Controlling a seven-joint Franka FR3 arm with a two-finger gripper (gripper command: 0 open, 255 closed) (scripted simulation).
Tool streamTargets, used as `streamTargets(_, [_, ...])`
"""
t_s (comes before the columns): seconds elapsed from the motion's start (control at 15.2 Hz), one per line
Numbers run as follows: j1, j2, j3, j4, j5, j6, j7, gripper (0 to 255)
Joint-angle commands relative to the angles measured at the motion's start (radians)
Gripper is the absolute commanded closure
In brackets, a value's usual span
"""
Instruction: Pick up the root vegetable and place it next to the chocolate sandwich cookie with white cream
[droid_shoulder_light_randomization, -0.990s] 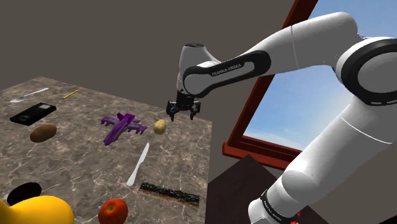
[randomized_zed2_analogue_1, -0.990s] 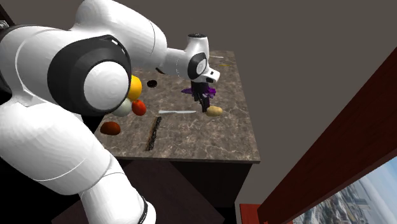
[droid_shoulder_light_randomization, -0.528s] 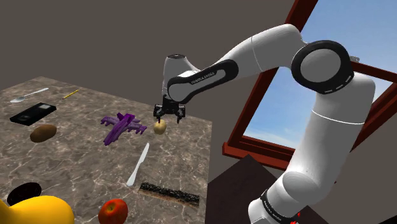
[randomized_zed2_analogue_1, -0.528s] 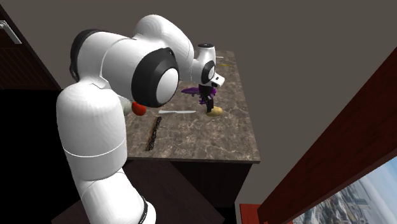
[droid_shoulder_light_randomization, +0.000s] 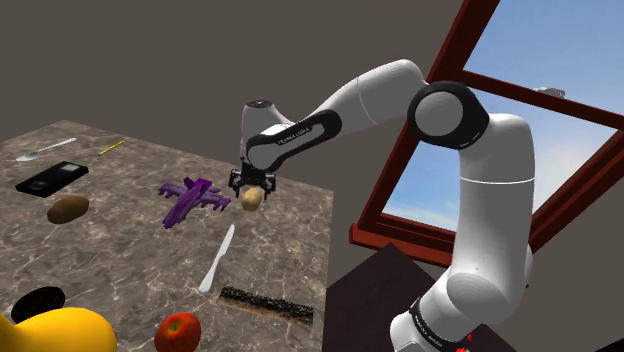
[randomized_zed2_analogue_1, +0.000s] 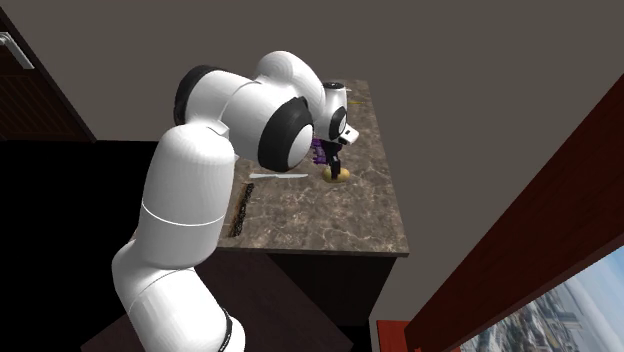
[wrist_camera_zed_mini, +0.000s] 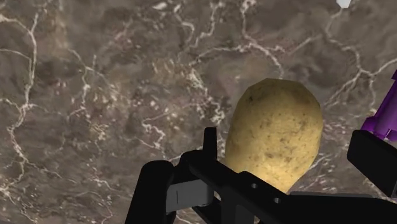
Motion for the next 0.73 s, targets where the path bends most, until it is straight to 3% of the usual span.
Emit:
streamTargets(0.0, [0.005,0.023,-0.007,0.002,-0.009,0.021,0.008,0])
streamTargets(0.66, [0.01,0.057,-0.017,0.002,-0.022,0.053,0.016,0])
